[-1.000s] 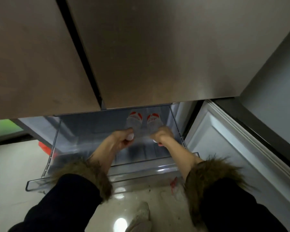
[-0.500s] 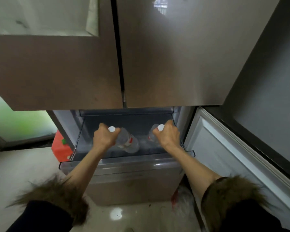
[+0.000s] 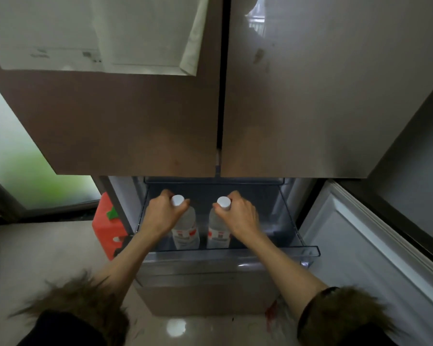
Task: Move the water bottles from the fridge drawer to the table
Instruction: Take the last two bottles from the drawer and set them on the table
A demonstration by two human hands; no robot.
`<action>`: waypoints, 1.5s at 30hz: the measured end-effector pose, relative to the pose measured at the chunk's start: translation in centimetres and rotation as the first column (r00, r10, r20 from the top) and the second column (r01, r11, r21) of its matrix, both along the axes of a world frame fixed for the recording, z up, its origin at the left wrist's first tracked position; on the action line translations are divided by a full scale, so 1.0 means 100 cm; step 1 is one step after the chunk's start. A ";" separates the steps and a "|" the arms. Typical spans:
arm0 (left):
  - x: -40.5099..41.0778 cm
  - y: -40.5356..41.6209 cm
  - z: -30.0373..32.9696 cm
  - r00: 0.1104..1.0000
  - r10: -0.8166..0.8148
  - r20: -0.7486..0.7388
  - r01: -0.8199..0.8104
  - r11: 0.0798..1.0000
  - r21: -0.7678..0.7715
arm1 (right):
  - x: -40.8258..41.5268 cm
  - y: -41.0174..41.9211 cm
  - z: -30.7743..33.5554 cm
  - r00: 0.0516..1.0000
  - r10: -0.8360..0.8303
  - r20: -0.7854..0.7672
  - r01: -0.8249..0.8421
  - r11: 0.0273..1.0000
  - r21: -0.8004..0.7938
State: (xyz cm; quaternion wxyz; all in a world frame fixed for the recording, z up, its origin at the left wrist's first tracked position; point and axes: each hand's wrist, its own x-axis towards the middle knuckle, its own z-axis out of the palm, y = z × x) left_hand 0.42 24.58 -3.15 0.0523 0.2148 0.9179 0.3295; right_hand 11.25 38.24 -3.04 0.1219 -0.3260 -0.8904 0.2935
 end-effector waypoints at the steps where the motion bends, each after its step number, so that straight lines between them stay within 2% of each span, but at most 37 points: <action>1: -0.001 0.000 -0.001 1.000 -0.025 0.004 0.025 1.000 0.013 | 0.000 0.001 -0.004 0.999 0.001 -0.042 -0.003 0.998 -0.055; 3: -0.001 -0.001 -0.004 0.997 -0.081 0.017 0.080 0.996 0.031 | 0.000 0.000 -0.012 0.992 0.013 -0.123 -0.032 0.987 -0.155; 5: 0.002 -0.003 -0.008 0.988 -0.149 0.037 0.146 0.987 0.074 | 0.001 -0.002 -0.022 0.986 0.057 -0.158 -0.085 0.980 -0.181; 9: -0.007 -0.012 -0.024 0.962 -0.270 0.024 0.267 0.959 0.100 | 0.010 0.003 -0.039 0.981 0.132 -0.142 -0.160 0.965 -0.207; 12: -0.015 -0.020 -0.035 0.940 -0.337 0.054 0.332 0.940 0.079 | 0.017 0.012 -0.045 0.975 0.193 -0.107 -0.218 0.923 -0.316; 16: -0.019 -0.025 -0.046 0.891 -0.413 0.188 0.372 0.902 0.220 | 0.012 0.014 -0.054 0.955 0.281 -0.097 -0.294 0.843 -0.450; 18: -0.021 -0.024 -0.046 0.847 -0.456 0.275 0.379 0.879 0.289 | 0.008 0.017 -0.055 0.955 0.292 -0.057 -0.283 0.836 -0.471; 20: -0.022 -0.020 -0.046 0.839 -0.441 0.317 0.341 0.882 0.324 | 0.005 0.020 -0.053 0.962 0.274 -0.021 -0.250 0.840 -0.482; 24: -0.014 -0.006 -0.047 0.901 -0.397 0.174 0.345 0.900 0.267 | -0.001 0.018 -0.051 0.977 0.215 -0.019 -0.201 0.875 -0.441; 29: -0.015 -0.013 -0.050 0.934 -0.358 0.021 0.341 0.906 0.251 | -0.004 0.009 -0.048 0.982 0.185 -0.032 -0.185 0.925 -0.333; 35: -0.013 -0.029 -0.037 0.913 -0.394 -0.109 0.408 0.875 0.260 | 0.007 -0.005 -0.028 0.967 0.154 -0.205 -0.205 0.944 -0.257; 39: 0.000 -0.045 -0.012 0.913 -0.361 -0.191 0.404 0.866 0.294 | 0.020 -0.016 -0.009 0.946 0.200 -0.256 -0.252 0.950 -0.185; 42: 0.022 -0.059 0.014 0.920 -0.288 -0.266 0.370 0.864 0.342 | 0.032 -0.025 0.012 0.917 0.195 -0.347 -0.259 0.955 -0.147; 45: 0.051 -0.076 0.044 0.954 -0.135 -0.269 0.250 0.855 0.455 | 0.046 -0.035 0.039 0.876 0.209 -0.435 -0.308 0.936 -0.171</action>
